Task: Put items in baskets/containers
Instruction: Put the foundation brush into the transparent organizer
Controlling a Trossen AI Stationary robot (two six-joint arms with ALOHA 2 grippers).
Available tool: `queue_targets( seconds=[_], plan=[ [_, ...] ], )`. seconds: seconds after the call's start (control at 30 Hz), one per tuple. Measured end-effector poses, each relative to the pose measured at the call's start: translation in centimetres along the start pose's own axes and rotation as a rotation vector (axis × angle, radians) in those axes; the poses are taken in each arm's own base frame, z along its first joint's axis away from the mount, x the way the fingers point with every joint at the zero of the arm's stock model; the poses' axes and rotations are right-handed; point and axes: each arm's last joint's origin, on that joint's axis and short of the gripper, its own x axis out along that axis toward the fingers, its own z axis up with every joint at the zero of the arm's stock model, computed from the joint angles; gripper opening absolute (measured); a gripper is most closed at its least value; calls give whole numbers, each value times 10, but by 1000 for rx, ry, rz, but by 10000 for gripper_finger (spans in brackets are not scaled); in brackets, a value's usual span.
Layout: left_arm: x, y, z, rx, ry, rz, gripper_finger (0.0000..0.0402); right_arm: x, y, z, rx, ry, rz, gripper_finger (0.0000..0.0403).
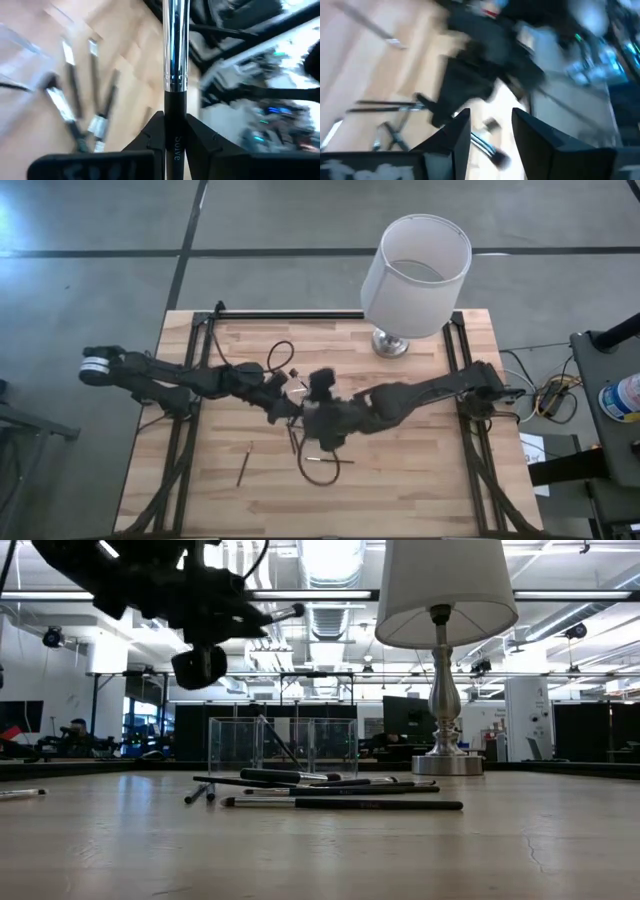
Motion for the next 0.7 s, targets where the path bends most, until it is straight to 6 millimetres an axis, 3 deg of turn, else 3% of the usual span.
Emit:
queue_targets(
  seconds=[0.1,0.2,0.33,0.43,0.57,0.7],
  plan=[
    [-2,3,0,48,-41,69,41,-19,-19,-8,249,-15,-40,142],
    [-10,-7,7,100,-133,51,41,-27,-31,-24,643,-20,-8,142],
    [-23,-20,12,180,-279,66,41,-7,-21,-48,946,-21,27,140],
    [-33,-30,15,238,-355,58,41,10,-15,-54,1086,-151,92,139],
    [-43,-35,15,284,-384,66,41,27,-25,-57,1234,-372,150,141],
    [-53,-39,16,309,-436,92,41,38,-34,-62,1332,-444,163,141]
  ],
)
